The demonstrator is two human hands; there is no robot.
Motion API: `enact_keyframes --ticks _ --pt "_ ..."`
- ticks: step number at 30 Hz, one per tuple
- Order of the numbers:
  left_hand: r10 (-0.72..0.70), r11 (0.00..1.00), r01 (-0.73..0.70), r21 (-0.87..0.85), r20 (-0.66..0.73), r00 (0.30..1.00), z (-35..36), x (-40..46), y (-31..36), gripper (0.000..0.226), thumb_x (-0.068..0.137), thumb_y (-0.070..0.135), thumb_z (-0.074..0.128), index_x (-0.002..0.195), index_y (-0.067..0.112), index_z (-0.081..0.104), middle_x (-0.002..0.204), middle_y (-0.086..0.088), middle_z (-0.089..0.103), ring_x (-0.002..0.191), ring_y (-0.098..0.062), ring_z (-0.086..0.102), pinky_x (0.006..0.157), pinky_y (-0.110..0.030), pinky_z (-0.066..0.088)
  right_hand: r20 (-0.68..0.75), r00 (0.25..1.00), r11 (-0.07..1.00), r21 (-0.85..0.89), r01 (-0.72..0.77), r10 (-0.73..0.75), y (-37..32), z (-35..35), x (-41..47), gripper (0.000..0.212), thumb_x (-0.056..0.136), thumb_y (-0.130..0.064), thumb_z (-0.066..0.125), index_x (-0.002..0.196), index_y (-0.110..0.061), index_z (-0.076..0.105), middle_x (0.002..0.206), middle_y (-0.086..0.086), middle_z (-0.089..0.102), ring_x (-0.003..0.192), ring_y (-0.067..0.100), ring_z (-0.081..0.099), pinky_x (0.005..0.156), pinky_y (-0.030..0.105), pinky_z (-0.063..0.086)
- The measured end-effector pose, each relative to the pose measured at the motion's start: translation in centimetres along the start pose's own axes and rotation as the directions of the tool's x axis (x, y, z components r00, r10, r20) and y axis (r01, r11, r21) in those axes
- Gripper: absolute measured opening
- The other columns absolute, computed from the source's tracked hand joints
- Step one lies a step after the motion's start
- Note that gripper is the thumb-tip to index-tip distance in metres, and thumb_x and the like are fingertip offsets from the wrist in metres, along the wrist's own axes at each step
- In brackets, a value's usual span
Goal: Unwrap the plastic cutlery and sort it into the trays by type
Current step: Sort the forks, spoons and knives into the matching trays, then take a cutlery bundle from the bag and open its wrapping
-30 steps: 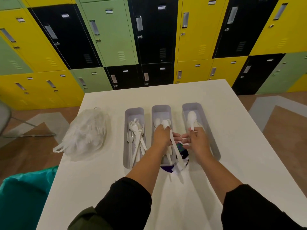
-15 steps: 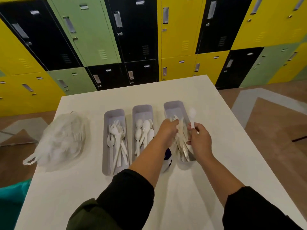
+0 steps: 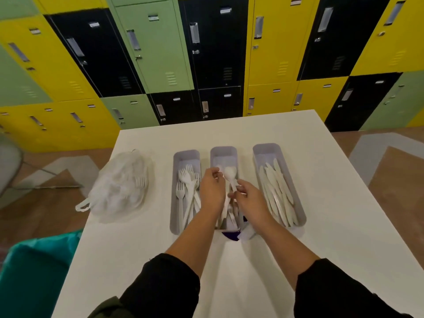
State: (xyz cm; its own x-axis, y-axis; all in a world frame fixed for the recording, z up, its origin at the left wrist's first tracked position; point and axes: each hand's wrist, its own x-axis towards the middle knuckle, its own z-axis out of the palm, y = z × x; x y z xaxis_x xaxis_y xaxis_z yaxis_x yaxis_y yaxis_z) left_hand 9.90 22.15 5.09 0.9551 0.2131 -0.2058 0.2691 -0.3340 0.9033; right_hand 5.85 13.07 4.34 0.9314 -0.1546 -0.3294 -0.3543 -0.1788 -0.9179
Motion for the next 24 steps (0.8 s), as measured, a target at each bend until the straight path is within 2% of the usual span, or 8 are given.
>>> enact_keyframes --ticks 4,6,8,13,15,18,22,24 --pt "0.134 0.947 -0.123 0.296 -0.018 0.991 -2.1 0.0 -1.3 0.030 0.094 0.014 0.046 0.124 0.012 0.053 0.123 -0.007 0.058 0.112 -0.021 0.055 0.085 -0.025 0.041 0.043 0.988 0.907 -0.393 0.152 -0.147 0.6 0.8 0.6 0.048 0.094 -0.014 0.048 0.141 -0.018 0.038 0.138 0.010 0.050 0.116 0.020 0.054 0.094 0.025 0.041" --pt "0.148 0.822 -0.116 0.557 -0.013 0.989 -2.9 0.0 -2.3 0.031 0.093 0.022 0.050 0.123 0.021 0.054 0.132 -0.006 0.051 0.123 -0.027 0.046 0.097 -0.037 0.040 0.045 0.979 0.797 -0.574 0.187 -0.198 1.4 1.1 0.6 0.047 0.092 -0.011 0.053 0.137 -0.022 0.044 0.151 0.006 0.033 0.131 0.025 0.039 0.106 0.032 0.035" --pt "0.084 0.721 -0.077 0.688 0.023 0.996 -3.7 -0.2 -3.3 0.031 0.093 0.027 0.050 0.124 0.026 0.054 0.142 -0.005 0.039 0.133 -0.029 0.032 0.107 -0.043 0.030 0.060 0.982 0.720 -0.672 0.173 -0.180 2.0 1.3 0.2 0.045 0.091 -0.006 0.053 0.132 -0.023 0.049 0.154 0.002 0.023 0.134 0.026 0.029 0.104 0.031 0.032" --pt "0.066 0.762 -0.107 0.638 0.088 0.994 -4.7 -0.5 -5.2 0.026 0.094 0.017 0.050 0.119 0.019 0.055 0.144 -0.005 0.033 0.130 -0.024 0.034 0.106 -0.034 0.035 0.096 0.987 0.698 -0.697 0.162 -0.133 3.3 1.0 0.1 0.062 0.081 0.017 0.049 0.135 -0.014 0.047 0.156 -0.006 0.017 0.129 0.027 0.034 0.092 0.021 0.038" --pt "0.031 0.878 -0.073 0.473 0.096 0.995 -4.9 -0.8 -5.1 0.017 0.093 0.009 0.045 0.106 0.013 0.056 0.122 -0.002 0.049 0.104 -0.017 0.052 0.083 -0.025 0.044 0.088 0.984 0.712 -0.681 0.172 -0.154 3.8 0.6 0.6 0.069 0.077 0.018 0.053 0.137 -0.014 0.045 0.155 -0.003 0.022 0.131 0.029 0.037 0.100 0.025 0.040" --pt "0.057 0.902 -0.066 0.428 0.033 0.998 -5.3 -0.6 -5.5 0.018 0.091 0.012 0.034 0.082 0.018 0.048 0.076 0.003 0.048 0.063 -0.013 0.045 0.059 -0.023 0.038 0.066 0.980 0.695 -0.696 0.179 -0.186 4.3 0.2 1.0 0.069 0.076 0.017 0.053 0.138 -0.010 0.044 0.152 0.004 0.029 0.134 0.029 0.036 0.110 0.027 0.031" --pt "-0.022 0.920 0.032 0.391 -0.030 0.999 -6.0 -0.5 -6.9 0.026 0.084 0.018 0.039 0.061 0.026 0.048 0.062 0.000 0.042 0.056 -0.017 0.038 0.058 -0.033 0.033 0.027 0.985 0.681 -0.719 0.138 -0.171 4.3 0.4 0.9 0.065 0.076 0.016 0.050 0.137 -0.008 0.045 0.149 0.008 0.036 0.131 0.028 0.039 0.110 0.031 0.033" --pt "-0.032 0.939 0.031 0.343 -0.001 0.999 -6.4 -0.9 -6.5 0.020 0.086 0.007 0.038 0.074 0.018 0.049 0.068 -0.002 0.046 0.062 -0.017 0.043 0.058 -0.029 0.037 0.001 0.990 0.657 -0.748 0.096 -0.143 3.8 0.7 0.2 0.064 0.081 0.010 0.052 0.140 -0.012 0.039 0.153 0.007 0.027 0.135 0.028 0.032 0.109 0.031 0.029"
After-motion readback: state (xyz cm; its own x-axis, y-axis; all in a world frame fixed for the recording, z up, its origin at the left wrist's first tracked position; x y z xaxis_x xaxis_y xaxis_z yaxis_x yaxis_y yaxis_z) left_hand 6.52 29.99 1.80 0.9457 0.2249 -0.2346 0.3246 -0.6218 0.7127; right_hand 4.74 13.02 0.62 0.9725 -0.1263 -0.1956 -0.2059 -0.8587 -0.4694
